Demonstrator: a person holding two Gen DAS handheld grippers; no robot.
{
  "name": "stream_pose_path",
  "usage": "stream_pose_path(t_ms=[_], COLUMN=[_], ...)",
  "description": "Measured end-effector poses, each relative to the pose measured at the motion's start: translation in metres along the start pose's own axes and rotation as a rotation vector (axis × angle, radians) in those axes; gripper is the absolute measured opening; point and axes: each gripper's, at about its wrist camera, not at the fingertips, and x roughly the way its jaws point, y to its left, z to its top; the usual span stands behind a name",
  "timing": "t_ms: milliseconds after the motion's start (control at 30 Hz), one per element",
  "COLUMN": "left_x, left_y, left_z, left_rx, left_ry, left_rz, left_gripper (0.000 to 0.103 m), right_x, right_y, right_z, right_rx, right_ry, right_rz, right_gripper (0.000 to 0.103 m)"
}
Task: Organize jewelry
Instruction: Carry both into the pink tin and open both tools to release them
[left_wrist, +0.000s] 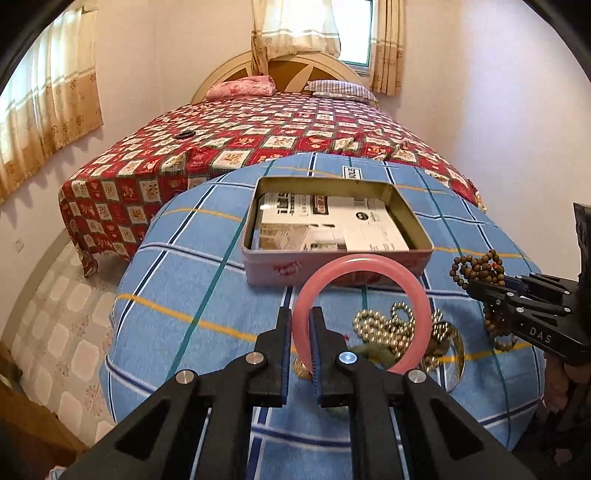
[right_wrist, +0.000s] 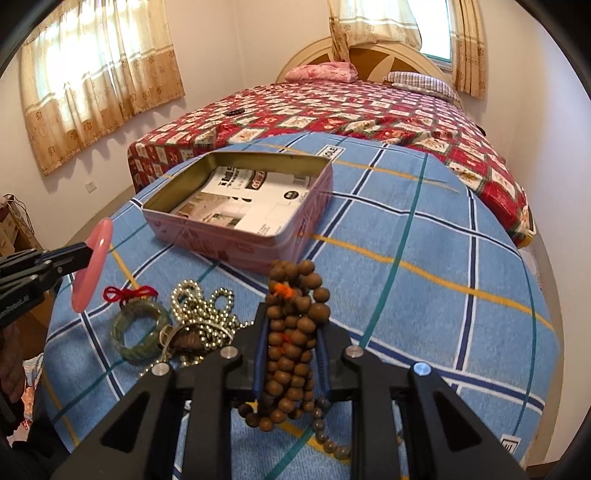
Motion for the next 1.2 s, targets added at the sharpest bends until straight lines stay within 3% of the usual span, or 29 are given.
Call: stream_pose_path(t_ms=[333, 1200], left_x=[0.011, 0.042], left_y=[0.003, 0.023], left_z=[0.022, 0.067], left_rx=[0.031, 0.057], left_ry=[-0.022, -0.029], left_rz=[0.003, -0.03], left_gripper=[0.009, 0.009], right_x=[-0.002, 0.018], right_y=[-0.005, 0.01], right_z=[0.021, 0.08], right_rx=[0.031, -0.037], right_ry=[-0.021, -0.006], right_rz=[0.067, 0.132], right_gripper=[0.025, 0.025])
